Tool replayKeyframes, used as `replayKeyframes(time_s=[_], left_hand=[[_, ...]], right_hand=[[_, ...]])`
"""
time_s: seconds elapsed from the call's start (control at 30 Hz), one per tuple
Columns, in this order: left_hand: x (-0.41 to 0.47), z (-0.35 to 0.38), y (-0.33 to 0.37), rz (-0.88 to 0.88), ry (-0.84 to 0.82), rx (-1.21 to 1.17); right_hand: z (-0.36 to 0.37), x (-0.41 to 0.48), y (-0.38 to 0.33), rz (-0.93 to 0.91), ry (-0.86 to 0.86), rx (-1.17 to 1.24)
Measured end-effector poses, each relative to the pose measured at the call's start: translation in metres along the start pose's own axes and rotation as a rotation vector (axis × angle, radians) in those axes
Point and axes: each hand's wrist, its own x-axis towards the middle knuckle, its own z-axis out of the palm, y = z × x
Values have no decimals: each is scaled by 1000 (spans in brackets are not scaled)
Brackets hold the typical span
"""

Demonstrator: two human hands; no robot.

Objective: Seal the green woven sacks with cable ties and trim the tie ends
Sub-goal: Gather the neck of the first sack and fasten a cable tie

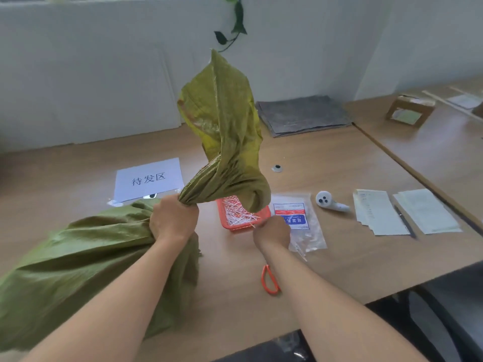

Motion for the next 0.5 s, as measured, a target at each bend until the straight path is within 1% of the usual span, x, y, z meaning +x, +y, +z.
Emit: replayKeyframes(time_s=[0.07, 0.17, 0.27, 0.37, 0.5], left_hand=[[7, -20, -9, -30, -17, -48], [20, -48, -26, -49, -50, -123], [36, -77, -50, -44, -93, -207], [51, -111, -73, -69, -164, -352], [68, -158, -100, -101, -209, -609]], right_hand=[[16, -19, -27, -98, -67, 87], [43, -51, -67, -138, -143, 282], [67, -82, -104, -202, -187, 390], [88, -113, -139, -272, -224, 424], [116, -154, -180, -418, -250, 339]])
